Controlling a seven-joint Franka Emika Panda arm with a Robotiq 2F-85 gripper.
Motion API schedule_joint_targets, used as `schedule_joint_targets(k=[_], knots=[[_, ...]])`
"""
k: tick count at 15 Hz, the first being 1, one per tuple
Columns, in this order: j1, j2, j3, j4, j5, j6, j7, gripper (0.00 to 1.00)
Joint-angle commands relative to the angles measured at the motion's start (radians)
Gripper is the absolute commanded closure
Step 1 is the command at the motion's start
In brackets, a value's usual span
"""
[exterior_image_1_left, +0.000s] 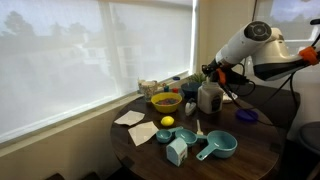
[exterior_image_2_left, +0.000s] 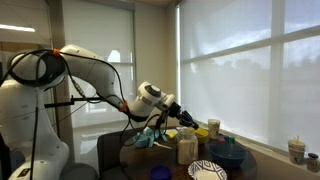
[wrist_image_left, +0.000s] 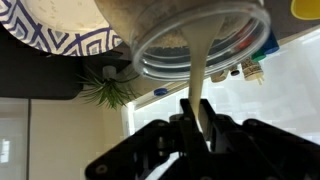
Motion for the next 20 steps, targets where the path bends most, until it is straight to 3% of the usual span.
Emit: schedule_joint_targets(k=[1, 12, 20], knots=[[0.059, -0.005, -0.047, 0.013, 0.083, -0.026, -0.063, 0.97], [0.075, -0.04, -0.068, 0.06, 0.2, -0.111, -0.182, 0.97], [0.064, -0.042, -0.096, 0.064, 0.336, -0.102, -0.27, 0.97]])
